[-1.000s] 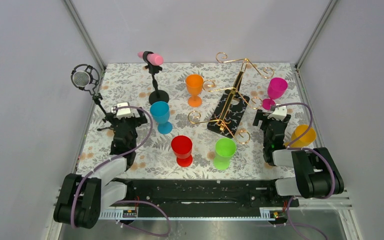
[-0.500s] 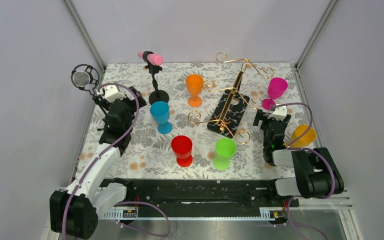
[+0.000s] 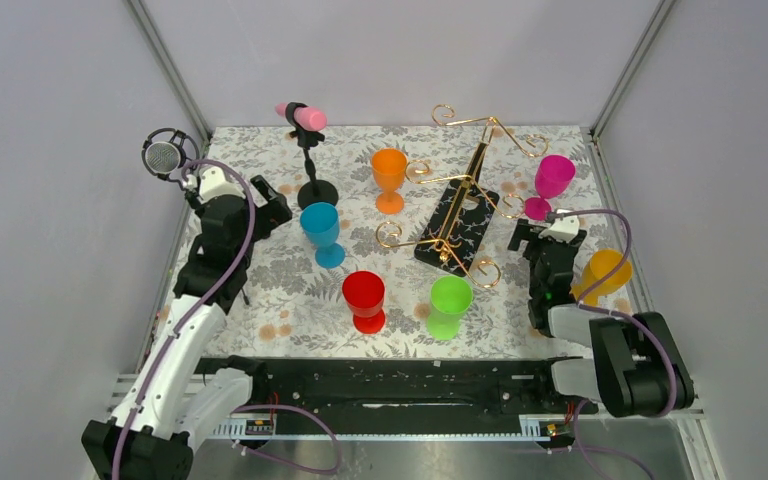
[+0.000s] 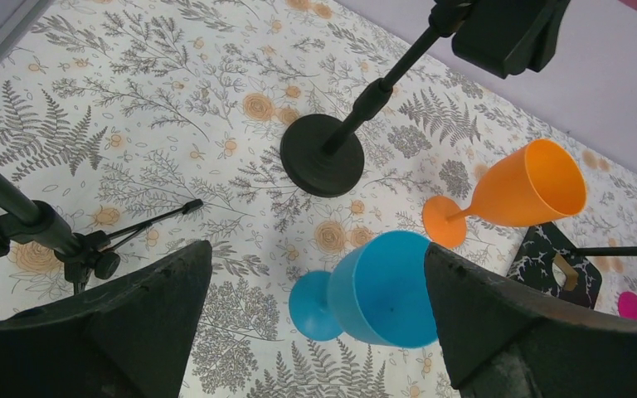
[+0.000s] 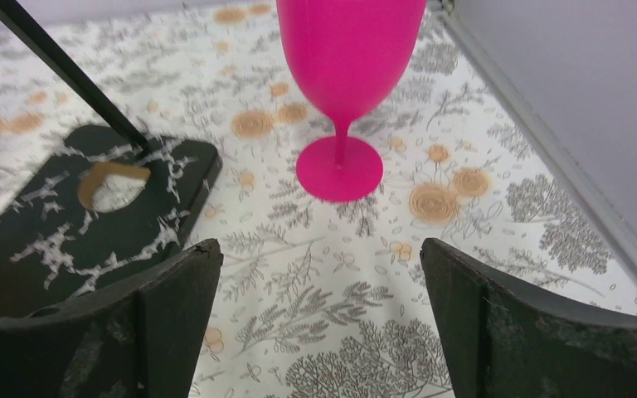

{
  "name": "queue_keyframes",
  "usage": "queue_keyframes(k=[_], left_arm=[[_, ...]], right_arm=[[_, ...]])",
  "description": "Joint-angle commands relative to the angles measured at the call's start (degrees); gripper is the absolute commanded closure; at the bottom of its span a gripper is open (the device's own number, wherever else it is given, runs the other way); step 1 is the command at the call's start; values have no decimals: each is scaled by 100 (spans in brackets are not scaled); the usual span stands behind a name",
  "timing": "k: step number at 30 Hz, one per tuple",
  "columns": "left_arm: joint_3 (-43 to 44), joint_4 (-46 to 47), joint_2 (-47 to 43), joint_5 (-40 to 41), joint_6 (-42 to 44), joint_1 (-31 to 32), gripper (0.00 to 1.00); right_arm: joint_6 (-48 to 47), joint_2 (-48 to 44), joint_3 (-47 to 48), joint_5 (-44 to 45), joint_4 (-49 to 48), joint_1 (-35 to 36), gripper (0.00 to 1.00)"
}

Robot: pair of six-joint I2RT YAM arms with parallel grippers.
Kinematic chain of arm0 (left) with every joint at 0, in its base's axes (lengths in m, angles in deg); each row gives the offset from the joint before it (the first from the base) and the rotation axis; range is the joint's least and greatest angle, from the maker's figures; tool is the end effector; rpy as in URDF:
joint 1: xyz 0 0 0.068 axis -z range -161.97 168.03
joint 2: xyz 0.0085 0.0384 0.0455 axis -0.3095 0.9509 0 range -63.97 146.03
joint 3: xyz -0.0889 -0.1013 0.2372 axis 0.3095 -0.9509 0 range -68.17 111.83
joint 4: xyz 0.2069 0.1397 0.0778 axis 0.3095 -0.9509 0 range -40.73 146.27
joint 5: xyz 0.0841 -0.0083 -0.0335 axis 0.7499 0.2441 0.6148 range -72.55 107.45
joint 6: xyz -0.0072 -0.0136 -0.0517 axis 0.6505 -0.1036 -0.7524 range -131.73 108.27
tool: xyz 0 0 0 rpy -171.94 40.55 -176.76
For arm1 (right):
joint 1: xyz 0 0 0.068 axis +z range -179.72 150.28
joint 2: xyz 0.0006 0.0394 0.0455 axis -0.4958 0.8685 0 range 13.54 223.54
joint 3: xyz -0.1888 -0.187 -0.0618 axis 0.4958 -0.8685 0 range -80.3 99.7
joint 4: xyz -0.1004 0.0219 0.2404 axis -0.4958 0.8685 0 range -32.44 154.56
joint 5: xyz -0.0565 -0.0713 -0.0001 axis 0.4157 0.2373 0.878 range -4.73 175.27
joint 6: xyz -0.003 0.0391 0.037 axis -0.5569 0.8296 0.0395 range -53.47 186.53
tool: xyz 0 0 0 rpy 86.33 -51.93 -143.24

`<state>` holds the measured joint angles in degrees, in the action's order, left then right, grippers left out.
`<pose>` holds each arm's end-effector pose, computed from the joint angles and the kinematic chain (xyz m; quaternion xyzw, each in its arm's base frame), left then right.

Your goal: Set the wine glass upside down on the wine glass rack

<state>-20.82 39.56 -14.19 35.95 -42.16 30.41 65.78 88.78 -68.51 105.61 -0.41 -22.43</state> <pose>0.1964 -0.0316 0.3292 -0.2182 0.7796 -0.0869 0.5806 0.2227 0.0160 0.1662 0.0674 0.7350 -0.0927 0.6683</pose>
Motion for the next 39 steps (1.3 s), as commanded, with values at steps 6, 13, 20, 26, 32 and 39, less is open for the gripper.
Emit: queue_keyframes(k=[6, 13, 20, 26, 32, 39], left_arm=[[444, -743, -360, -204, 472, 9, 1], [399, -753, -326, -351, 494, 10, 1], [413, -750, -259, -394, 445, 1, 1], [407, -746, -209, -396, 404, 1, 1], [415, -746, -163, -409, 383, 1, 1], [413, -748, -73, -484, 355, -43, 1]], right_arm=[[163, -1489, 95, -25, 1128, 18, 2], [381, -2398, 132, 90, 1886, 24, 2], [680, -3140, 504, 389, 2829, 18, 2], [993, -3664, 1096, 849, 3778, 24, 2], [1576, -4213, 1830, 1377, 4940, 25, 2], [1970, -4027, 3083, 829, 6499, 24, 2]])
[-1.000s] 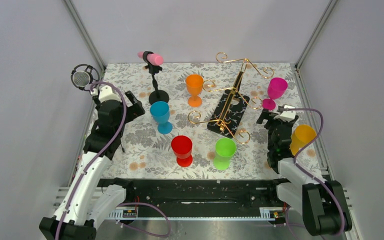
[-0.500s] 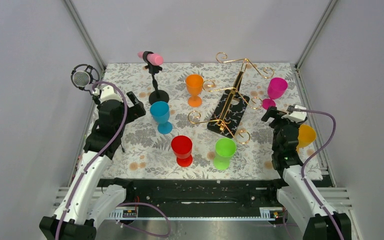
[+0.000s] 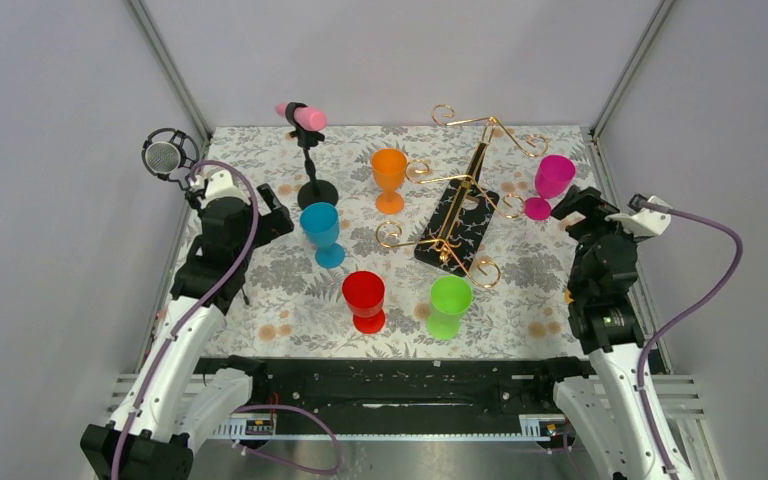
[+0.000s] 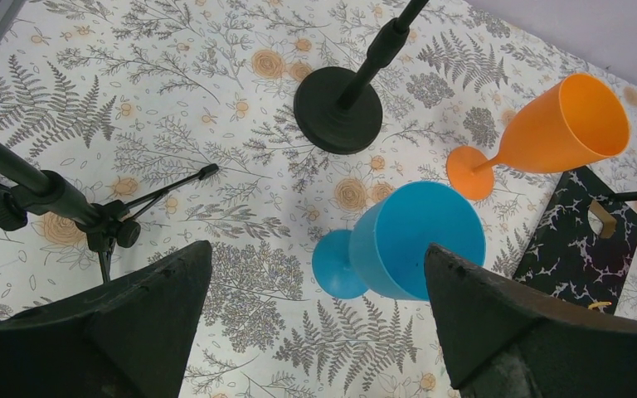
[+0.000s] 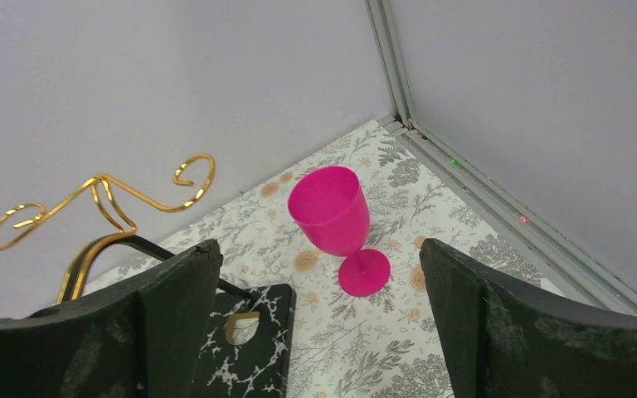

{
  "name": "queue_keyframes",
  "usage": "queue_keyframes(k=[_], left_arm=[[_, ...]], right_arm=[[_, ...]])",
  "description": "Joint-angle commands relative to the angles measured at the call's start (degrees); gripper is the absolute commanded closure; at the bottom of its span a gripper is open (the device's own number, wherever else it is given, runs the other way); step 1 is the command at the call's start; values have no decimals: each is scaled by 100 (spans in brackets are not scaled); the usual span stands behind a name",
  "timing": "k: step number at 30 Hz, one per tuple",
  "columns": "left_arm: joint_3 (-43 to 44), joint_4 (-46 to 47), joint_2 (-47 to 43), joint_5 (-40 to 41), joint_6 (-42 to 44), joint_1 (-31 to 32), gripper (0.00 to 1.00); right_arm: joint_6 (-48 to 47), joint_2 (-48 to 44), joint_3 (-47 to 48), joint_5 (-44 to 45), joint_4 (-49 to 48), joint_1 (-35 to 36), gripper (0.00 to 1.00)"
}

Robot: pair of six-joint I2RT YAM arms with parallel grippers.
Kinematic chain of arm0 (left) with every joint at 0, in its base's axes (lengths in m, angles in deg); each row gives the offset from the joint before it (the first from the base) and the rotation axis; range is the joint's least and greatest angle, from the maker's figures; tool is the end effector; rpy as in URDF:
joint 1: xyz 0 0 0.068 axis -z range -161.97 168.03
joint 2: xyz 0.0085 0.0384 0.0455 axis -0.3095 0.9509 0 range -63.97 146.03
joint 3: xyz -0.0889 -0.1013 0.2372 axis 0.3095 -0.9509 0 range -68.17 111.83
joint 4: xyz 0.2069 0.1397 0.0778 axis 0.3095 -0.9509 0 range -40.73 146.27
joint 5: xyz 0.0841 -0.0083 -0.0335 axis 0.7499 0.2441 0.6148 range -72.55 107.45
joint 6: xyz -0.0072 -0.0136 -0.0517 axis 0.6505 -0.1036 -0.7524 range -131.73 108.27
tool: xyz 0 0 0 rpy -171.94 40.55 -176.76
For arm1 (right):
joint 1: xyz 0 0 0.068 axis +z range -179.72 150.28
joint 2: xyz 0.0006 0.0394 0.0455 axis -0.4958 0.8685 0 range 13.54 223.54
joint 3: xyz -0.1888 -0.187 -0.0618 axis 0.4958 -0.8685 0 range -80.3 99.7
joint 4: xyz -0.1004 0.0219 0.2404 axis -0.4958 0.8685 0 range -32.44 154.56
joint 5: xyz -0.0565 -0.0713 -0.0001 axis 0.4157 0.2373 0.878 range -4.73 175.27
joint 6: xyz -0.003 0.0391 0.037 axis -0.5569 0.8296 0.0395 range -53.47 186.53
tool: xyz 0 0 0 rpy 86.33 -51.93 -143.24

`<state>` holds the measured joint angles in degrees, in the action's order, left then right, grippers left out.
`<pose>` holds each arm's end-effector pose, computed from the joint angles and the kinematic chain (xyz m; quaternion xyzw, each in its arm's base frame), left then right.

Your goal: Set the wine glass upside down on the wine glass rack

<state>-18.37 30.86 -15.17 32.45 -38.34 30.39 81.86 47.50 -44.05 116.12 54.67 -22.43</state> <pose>0.1863 -0.0315 0.3315 -0.1735 0.8182 -0.0757 0.5429 0.1487 0.0006 0.3402 0.2415 0.6348 -0.0363 0.7331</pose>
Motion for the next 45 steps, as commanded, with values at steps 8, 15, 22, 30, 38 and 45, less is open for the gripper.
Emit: queue_keyframes(k=[8, 15, 22, 30, 38, 45], left_arm=[[159, 148, 76, -230, -62, -74, 1], [144, 177, 92, -340, -86, -93, 1], [152, 174, 174, -492, -135, -93, 1], [134, 249, 271, -817, -221, -94, 1], [45, 459, 622, -910, -646, -66, 1], [256, 469, 1233, -484, -954, 97, 2]], right_arm=[[583, 129, 1118, -1624, 1194, 18, 2], [577, 429, 1414, -3214, 1396, 20, 2], [743, 468, 1330, -3820, 1262, 23, 1], [1073, 616, 1353, -3862, 1326, 24, 5], [1314, 708, 1142, -3361, 1377, 23, 8], [1214, 646, 1095, -3196, 1425, 25, 10]])
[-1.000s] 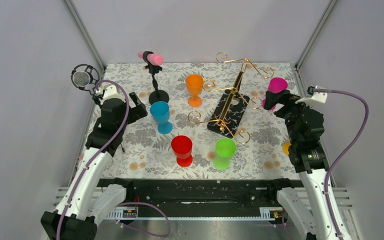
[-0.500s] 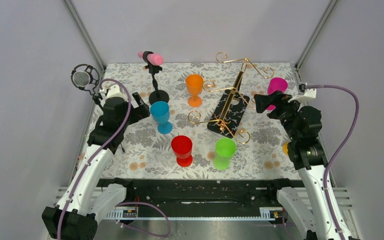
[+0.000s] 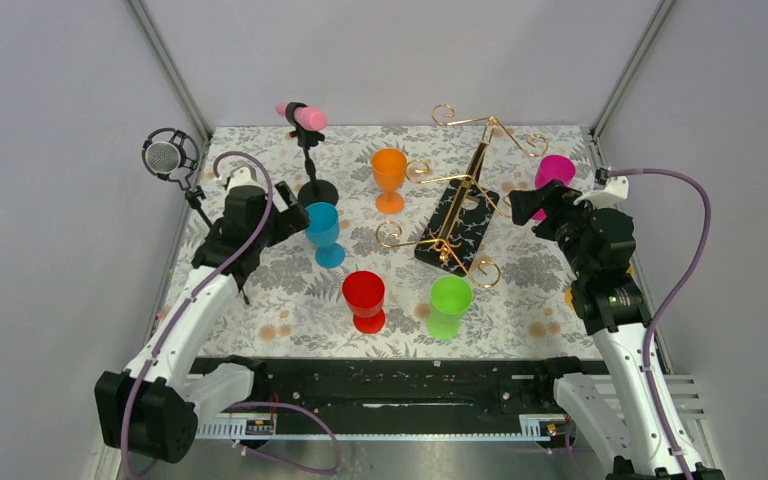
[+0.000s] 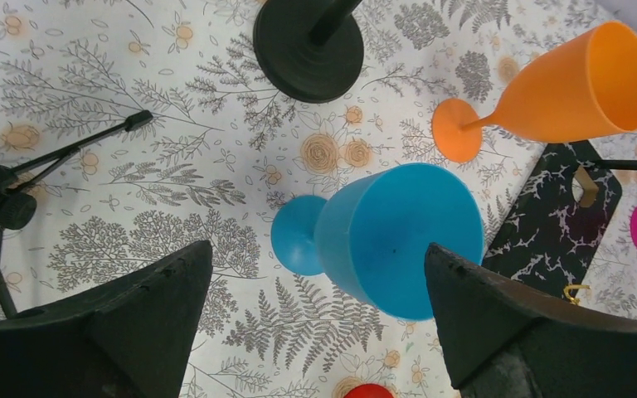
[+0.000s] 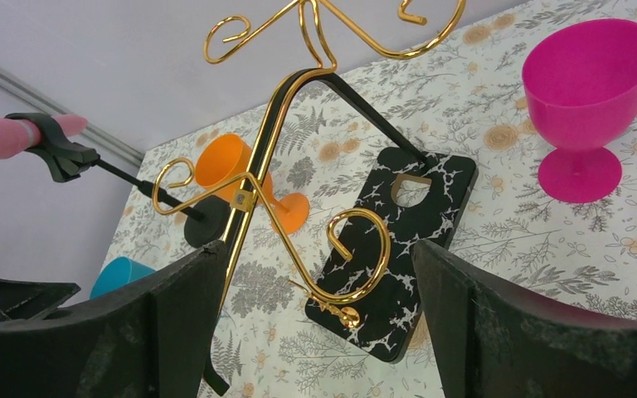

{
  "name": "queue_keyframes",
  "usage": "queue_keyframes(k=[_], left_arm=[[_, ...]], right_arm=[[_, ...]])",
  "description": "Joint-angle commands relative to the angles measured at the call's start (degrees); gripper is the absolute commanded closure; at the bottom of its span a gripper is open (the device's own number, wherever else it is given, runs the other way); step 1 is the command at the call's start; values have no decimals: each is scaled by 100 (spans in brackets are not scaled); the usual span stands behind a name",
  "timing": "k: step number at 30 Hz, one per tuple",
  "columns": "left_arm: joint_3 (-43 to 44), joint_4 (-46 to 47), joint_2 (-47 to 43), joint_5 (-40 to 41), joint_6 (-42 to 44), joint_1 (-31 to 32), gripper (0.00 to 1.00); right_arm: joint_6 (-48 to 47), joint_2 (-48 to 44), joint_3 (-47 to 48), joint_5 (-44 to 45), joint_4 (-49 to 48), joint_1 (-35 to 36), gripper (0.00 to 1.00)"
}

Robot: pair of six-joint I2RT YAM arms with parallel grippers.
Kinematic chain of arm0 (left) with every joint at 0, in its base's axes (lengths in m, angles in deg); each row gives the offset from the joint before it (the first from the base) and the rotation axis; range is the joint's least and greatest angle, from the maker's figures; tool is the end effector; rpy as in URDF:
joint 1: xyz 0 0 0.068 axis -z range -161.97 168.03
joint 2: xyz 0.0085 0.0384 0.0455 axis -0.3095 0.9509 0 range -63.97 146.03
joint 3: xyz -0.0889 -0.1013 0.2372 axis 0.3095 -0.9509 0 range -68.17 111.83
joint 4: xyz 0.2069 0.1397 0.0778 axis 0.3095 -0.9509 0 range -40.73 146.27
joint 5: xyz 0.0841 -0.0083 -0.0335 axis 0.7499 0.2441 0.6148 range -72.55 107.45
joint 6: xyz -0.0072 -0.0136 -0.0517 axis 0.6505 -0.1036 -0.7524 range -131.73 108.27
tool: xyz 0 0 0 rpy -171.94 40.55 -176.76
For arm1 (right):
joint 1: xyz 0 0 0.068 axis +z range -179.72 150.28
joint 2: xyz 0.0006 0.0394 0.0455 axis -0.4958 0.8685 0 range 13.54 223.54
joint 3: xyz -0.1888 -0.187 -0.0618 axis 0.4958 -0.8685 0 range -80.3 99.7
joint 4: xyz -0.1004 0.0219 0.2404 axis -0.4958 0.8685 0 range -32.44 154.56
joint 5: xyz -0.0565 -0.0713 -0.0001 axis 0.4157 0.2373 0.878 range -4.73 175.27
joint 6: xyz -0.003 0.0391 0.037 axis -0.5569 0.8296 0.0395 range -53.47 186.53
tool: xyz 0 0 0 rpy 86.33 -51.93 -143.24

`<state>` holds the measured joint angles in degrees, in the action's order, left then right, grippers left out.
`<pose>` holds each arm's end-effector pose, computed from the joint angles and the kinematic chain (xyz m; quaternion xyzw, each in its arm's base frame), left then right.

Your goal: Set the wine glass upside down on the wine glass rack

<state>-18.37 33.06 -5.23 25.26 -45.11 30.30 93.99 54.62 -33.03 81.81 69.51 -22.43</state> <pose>0.2227 -0.0435 0.3022 -0.1923 0.8524 -0.1322 0.4680 0.1655 0.0233 0.3621 0.1099 0.7335 0.2216 0.6331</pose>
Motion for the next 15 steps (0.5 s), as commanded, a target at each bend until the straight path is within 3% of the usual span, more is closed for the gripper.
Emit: queue_keyframes(k=[1, 8, 15], left_arm=[[304, 241, 330, 298, -303, 135, 2], [459, 298, 800, 555, -344, 213, 7], [425, 361, 1043, 596, -338, 264, 23]], right_arm=[[-32, -82, 0, 271, -37, 17, 10], [-183, -202, -20, 569, 41, 19, 10], [-241, -197, -32, 623, 54, 19, 11]])
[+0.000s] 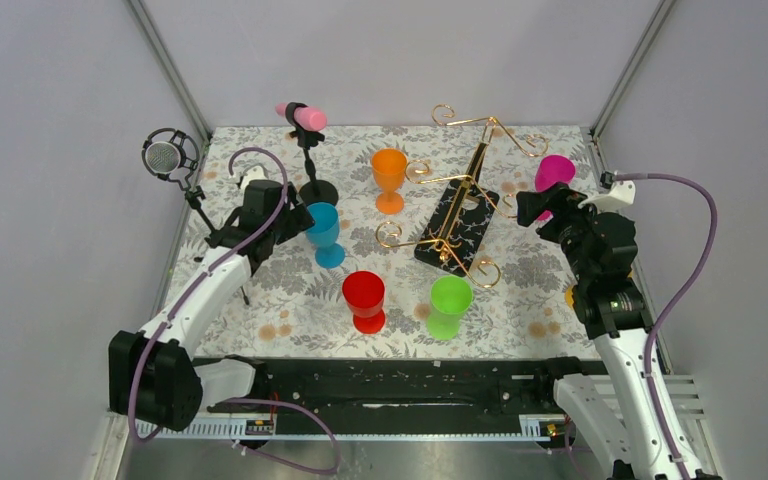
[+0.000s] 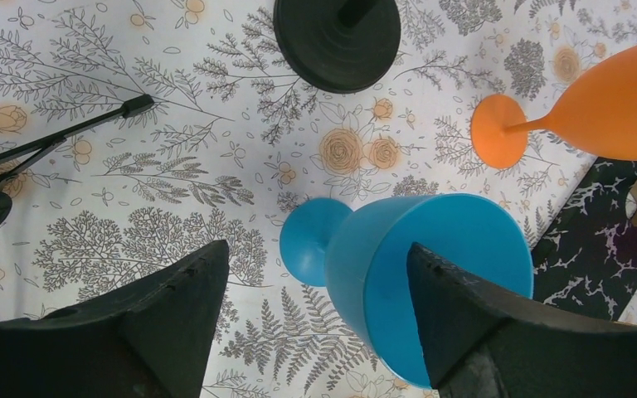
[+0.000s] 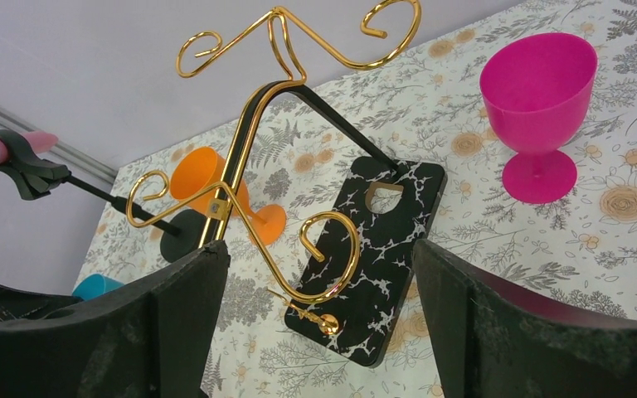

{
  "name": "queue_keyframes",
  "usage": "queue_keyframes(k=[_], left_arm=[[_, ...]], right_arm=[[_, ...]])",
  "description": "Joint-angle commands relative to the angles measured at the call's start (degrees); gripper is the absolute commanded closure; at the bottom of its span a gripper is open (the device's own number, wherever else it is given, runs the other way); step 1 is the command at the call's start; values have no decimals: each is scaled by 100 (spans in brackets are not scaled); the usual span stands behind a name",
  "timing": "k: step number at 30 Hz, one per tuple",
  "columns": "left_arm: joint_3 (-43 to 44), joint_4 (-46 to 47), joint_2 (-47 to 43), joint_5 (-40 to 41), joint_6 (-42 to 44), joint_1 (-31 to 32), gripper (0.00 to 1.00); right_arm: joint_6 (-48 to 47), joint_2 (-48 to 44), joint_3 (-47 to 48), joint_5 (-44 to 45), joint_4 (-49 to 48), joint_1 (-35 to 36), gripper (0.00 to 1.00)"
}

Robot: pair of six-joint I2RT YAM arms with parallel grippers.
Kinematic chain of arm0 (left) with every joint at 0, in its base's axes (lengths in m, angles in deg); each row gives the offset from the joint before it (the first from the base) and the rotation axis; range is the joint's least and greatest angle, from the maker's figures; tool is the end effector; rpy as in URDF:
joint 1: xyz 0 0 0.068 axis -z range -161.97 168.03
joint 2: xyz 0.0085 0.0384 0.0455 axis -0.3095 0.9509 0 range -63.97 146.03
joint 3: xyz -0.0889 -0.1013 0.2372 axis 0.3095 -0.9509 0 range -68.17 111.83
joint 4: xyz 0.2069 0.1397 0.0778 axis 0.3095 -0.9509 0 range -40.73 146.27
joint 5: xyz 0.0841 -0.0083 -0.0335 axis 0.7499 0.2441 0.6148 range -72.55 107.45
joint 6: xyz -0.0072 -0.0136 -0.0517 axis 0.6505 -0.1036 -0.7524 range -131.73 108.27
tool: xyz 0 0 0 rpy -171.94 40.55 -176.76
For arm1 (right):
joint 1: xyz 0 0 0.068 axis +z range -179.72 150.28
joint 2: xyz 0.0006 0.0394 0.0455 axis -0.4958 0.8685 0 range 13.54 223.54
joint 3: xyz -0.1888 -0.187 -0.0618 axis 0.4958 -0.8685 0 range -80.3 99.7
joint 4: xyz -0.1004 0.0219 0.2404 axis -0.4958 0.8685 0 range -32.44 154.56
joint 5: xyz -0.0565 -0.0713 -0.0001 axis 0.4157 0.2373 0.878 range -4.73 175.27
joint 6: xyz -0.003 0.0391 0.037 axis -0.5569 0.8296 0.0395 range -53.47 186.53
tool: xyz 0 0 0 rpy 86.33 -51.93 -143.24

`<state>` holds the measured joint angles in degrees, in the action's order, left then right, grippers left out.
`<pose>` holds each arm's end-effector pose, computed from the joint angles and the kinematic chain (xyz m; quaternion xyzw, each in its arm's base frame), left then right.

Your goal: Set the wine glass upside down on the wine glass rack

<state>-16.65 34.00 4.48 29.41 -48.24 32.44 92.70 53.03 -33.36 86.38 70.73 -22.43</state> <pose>0.2529 -0.0574 0.2763 -0.2160 0.8732 -0.0984 0.4257 0.1593 0.0196 0.3618 0.1280 0.7303 0.1863 0.6446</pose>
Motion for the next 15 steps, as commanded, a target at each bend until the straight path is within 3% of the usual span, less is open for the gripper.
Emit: queue_keyframes(k=[1, 15], left_arm=[[256, 266, 104, 182, -23, 60, 22], [229, 258, 315, 241, 137, 285, 54]], right_arm=[[-122, -37, 3, 163, -62, 18, 11], [-278, -168, -65, 385, -24, 24, 11]])
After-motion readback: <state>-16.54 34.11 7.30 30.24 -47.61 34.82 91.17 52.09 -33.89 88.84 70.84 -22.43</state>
